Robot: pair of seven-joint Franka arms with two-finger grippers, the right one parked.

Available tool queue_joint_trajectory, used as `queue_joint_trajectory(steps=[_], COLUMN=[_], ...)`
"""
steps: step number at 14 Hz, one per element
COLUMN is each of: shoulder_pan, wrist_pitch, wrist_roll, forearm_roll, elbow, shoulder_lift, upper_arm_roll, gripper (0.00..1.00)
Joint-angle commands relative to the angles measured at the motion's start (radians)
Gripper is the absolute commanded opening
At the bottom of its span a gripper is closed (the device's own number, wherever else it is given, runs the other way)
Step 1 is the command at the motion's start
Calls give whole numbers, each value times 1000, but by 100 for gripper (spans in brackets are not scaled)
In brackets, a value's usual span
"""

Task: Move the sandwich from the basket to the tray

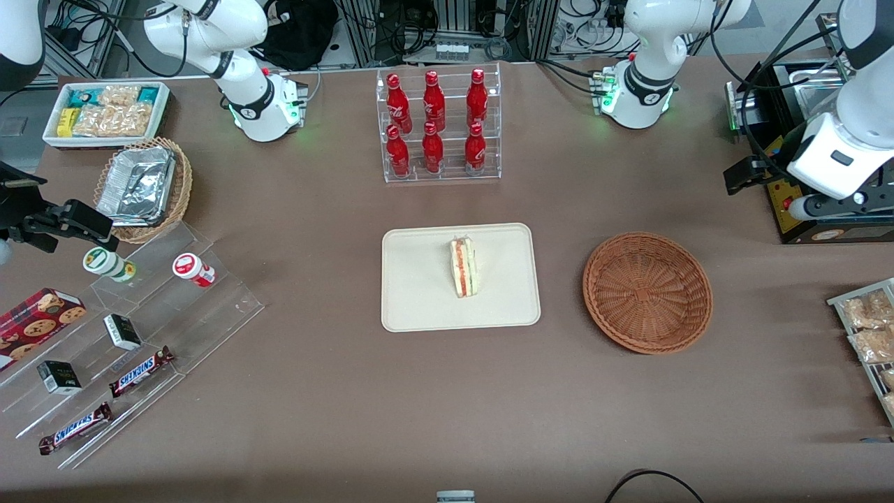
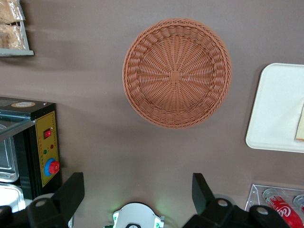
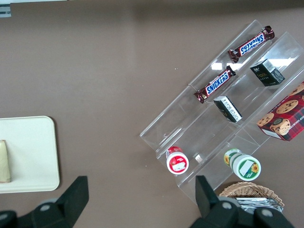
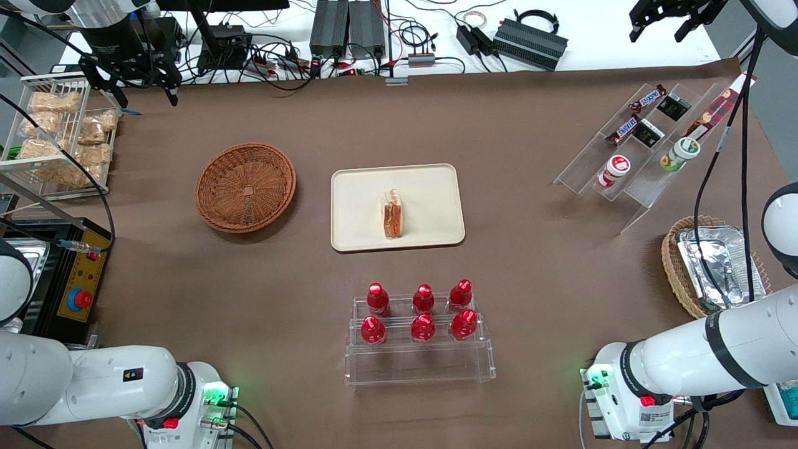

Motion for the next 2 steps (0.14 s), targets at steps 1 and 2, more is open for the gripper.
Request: queue_joint_trajectory(steps=[1,2], shoulder_pan=[-47,-44], wrist_pitch=[-1,1], wrist_roll=[14,14], forearm_roll=[-11,-12], elbow=[37,37], shoulder_lift=[22,24], upper_arm_roll=[44,44], gripper=[100,100])
